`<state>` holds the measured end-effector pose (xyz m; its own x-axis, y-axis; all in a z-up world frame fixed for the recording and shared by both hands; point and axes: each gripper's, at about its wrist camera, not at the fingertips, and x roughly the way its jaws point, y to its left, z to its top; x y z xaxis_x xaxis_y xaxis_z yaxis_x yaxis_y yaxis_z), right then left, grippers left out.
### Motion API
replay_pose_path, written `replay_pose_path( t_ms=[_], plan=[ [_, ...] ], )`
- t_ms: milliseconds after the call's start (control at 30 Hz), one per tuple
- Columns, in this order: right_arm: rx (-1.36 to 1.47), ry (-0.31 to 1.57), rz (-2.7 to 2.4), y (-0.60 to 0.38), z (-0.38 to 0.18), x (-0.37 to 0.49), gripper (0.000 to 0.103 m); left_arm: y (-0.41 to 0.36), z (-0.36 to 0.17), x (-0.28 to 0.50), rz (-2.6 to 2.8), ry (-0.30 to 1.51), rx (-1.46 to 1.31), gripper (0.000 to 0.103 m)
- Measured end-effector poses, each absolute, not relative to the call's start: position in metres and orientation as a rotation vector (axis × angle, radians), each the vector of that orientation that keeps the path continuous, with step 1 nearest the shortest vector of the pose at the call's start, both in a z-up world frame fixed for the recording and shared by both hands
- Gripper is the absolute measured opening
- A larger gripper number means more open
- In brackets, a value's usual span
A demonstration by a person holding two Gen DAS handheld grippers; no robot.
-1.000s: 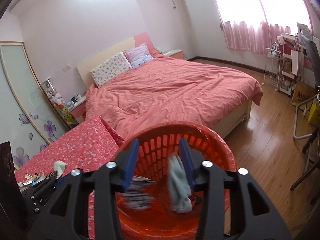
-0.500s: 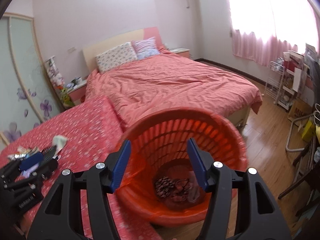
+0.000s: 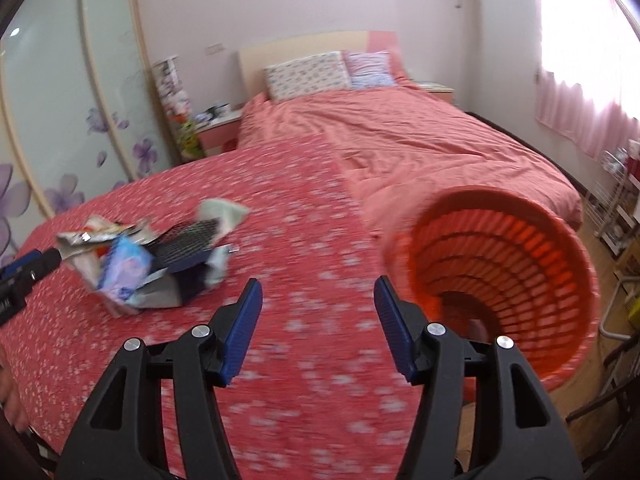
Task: Collect trash
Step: 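Grasp the orange paper cup with the left tool while the right tool grasps the navy cloth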
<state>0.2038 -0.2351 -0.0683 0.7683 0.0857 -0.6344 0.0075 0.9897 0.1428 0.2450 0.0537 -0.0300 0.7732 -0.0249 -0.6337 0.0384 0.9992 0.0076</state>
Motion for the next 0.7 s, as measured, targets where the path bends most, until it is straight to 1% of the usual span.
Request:
replay_pose_path(
  t_ms=[200, 333, 500, 700],
  plan=[
    [0.123, 0.731, 0.117, -0.187, -0.075, 0.223, 0.058, 0.123, -0.031, 0.248, 0.085, 0.692, -0.034, 0.058],
    [0.169, 0.8, 0.146, -0.169, -0.089, 0.241, 0.059, 0.145, -0.038, 0.265, 0.116, 0.71, -0.044, 0.058],
    [0.235, 0.849, 0.145, -0.158, -0.099, 0.263, 0.059, 0.149, -0.05, 0.294, 0.074, 0.748, -0.069, 0.058],
    [0.255, 0.841, 0.145, -0.15, -0.097, 0.271, 0.059, 0.132, -0.063, 0.318, 0.015, 0.762, -0.062, 0.058]
  ],
)
